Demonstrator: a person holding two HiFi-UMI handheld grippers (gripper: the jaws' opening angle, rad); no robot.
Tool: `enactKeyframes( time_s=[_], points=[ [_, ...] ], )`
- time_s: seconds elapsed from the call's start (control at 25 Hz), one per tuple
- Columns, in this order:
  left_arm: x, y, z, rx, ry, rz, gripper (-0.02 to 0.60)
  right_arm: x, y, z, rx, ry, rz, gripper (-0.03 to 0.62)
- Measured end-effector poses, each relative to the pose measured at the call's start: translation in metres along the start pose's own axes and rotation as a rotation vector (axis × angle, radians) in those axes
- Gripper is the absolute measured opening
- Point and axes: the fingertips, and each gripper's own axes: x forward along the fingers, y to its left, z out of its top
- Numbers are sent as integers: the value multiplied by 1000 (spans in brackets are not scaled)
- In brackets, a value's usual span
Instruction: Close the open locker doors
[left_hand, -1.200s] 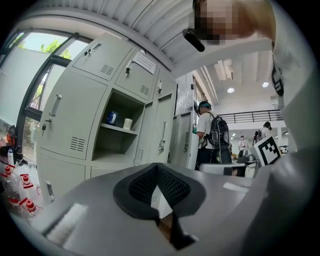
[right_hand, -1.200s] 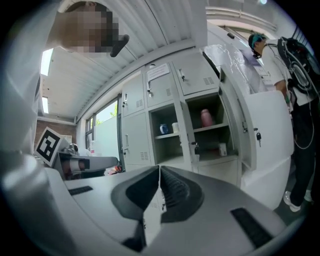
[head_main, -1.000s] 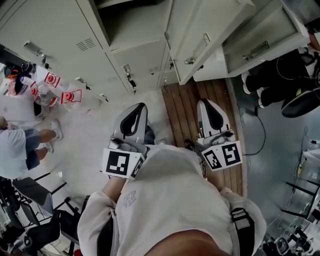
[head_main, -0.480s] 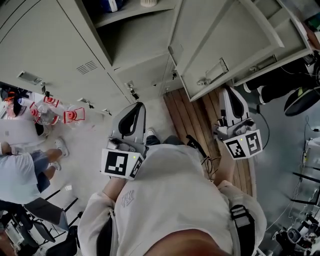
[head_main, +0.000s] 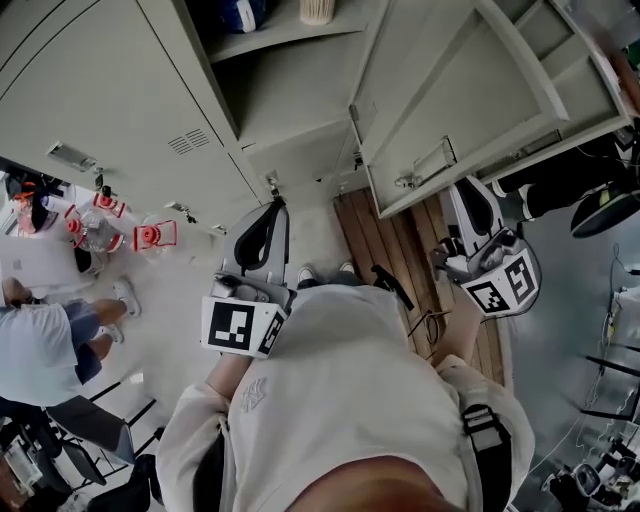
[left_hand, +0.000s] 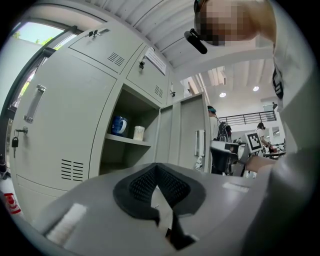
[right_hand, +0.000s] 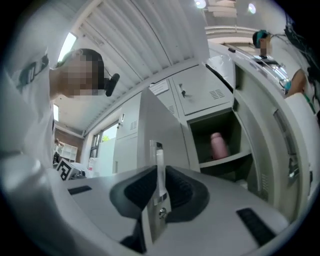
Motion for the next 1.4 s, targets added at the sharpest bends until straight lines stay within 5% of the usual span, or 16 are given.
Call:
enactKeyframes(
  time_s=[0.48, 0.76, 1.4],
  points=[
    [-18, 29, 11, 27, -20, 110, -8, 59, 59, -14, 106, -1, 329, 74],
    [-32, 48, 16, 43, -35, 173, -8, 104, 95, -35, 24, 69, 437, 74],
    [-68, 75, 27, 53, -75, 304, -8, 191, 121, -60, -139, 144, 420, 52]
  ],
)
